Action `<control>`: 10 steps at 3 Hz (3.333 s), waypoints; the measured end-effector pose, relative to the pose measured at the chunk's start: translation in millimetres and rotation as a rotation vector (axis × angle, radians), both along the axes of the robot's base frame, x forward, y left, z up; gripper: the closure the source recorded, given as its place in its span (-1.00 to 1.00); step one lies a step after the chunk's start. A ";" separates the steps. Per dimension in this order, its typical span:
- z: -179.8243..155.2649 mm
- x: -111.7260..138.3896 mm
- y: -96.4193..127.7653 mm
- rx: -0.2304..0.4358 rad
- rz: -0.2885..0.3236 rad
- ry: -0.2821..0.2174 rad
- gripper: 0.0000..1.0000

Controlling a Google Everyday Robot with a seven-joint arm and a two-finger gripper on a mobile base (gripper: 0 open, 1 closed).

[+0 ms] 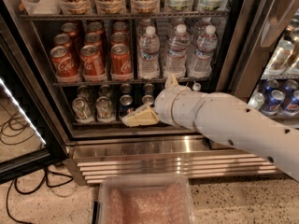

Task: Pick water bottle from middle shelf of fridge

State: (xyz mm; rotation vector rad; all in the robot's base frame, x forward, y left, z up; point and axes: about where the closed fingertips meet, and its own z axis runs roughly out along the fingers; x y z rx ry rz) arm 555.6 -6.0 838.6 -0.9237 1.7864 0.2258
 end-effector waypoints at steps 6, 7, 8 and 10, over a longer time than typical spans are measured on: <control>42.1 55.8 -14.3 0.276 -0.290 -0.207 -1.00; 41.0 64.3 -12.6 0.284 -0.288 -0.231 -0.62; 39.2 75.4 -9.8 0.292 -0.284 -0.252 -0.15; 39.2 75.5 -9.7 0.292 -0.284 -0.253 -0.34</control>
Offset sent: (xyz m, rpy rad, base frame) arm 0.0701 -0.0009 0.0432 0.1089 -0.3304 -0.2137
